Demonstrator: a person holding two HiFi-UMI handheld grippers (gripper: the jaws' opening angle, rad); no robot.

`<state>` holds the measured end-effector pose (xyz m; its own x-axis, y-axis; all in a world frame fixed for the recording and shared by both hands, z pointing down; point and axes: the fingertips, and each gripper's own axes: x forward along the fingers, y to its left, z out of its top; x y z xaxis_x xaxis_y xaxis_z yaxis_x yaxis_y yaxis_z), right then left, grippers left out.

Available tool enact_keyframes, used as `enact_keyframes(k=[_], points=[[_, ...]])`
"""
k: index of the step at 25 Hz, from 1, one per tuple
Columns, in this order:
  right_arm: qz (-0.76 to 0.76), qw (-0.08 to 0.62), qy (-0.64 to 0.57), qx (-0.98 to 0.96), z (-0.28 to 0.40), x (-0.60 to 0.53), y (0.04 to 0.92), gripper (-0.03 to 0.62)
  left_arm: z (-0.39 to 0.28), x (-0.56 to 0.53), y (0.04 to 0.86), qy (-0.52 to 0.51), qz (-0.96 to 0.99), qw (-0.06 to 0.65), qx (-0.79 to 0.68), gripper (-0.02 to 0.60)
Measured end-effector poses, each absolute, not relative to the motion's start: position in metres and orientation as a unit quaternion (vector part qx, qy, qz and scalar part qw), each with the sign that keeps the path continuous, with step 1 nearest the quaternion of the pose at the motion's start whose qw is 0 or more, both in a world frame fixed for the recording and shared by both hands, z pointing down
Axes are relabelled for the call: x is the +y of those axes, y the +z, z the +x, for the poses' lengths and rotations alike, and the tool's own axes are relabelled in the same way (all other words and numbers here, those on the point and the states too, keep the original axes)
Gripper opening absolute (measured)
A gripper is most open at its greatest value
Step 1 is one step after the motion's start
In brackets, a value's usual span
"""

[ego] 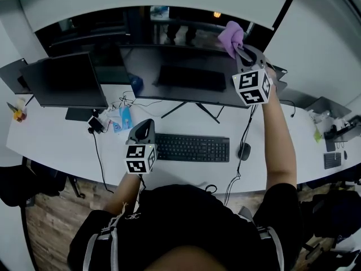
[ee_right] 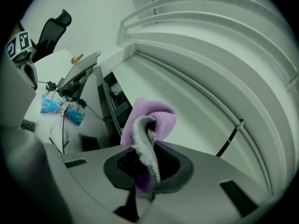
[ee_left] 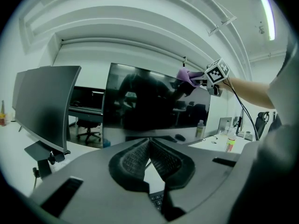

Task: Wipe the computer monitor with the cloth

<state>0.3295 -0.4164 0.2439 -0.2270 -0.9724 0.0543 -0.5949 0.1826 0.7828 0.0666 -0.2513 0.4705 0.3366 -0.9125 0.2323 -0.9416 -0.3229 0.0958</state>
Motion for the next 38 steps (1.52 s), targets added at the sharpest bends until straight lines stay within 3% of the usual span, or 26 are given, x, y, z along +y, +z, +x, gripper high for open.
enact_keyframes(k=[23,32,38], points=[[0.636,0.219,-0.244,-0.698,0.507,-0.408,0.242,0.055,0.158,-0.226,0.470,0.079,0.817,0.091,-0.564,0.014],[0.682,0.163,-0.195,-0.686,0.553,-0.404,0.244,0.055,0.169,-0.222,0.472,0.087,0.819,0.088,-0.561,0.014],[0.707,0.086,-0.125,-0.690,0.574,-0.402,0.247,0.055,0.175,-0.223,0.468,0.087,0.822,0.082,-0.556,0.014]])
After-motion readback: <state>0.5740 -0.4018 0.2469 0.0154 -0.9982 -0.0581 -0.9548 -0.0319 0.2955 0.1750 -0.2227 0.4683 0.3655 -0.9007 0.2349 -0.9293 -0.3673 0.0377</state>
